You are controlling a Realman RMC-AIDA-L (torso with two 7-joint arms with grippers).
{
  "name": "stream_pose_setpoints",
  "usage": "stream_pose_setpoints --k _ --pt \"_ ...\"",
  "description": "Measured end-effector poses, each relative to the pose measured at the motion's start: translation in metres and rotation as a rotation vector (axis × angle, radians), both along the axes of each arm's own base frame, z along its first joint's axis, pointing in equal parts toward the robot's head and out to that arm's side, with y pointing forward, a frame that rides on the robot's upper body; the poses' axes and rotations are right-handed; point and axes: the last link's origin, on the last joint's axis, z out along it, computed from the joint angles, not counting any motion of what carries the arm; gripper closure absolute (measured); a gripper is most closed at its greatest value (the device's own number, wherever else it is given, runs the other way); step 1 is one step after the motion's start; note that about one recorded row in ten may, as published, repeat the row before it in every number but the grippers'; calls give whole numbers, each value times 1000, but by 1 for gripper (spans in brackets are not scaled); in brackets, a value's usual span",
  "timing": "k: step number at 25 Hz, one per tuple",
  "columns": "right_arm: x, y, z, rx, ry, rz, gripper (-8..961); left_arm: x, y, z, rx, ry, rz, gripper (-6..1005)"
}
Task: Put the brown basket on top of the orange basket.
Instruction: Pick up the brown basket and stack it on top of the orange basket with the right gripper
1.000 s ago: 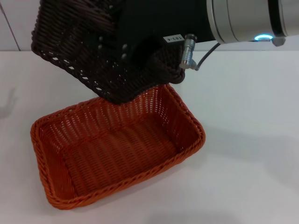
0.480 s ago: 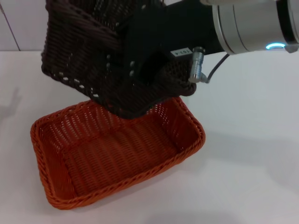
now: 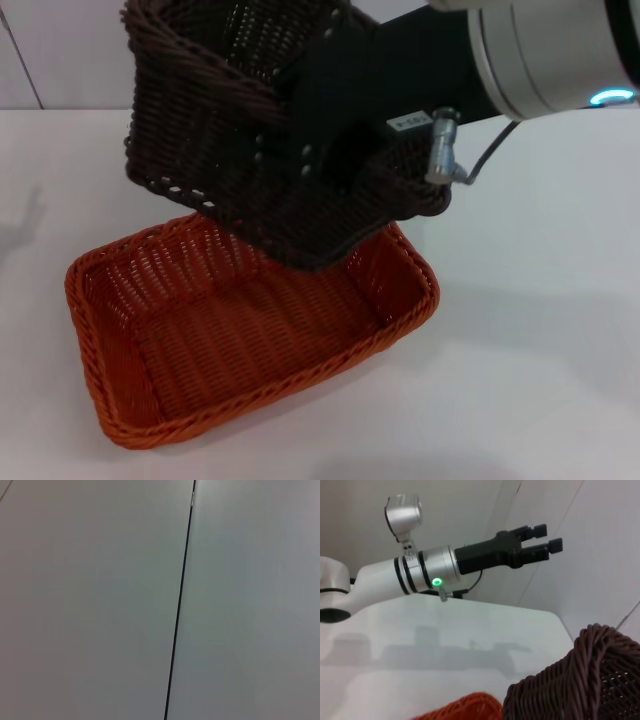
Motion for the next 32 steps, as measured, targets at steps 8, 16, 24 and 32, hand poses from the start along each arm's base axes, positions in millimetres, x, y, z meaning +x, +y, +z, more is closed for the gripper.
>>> stream_pose_setpoints --k 8,16,24,32 --pt "7 -1 1 -10 -111 -12 804 1 4 -1 -7 -4 8 201" --pt "13 -1 1 -21 -163 -25 804 3 8 -4 -13 -5 10 201" --pt "13 -1 -1 -31 -192 -21 804 6 14 -7 -16 3 14 202" --pt "5 -3 -9 -64 -212 4 804 6 18 -8 -25 0 27 202"
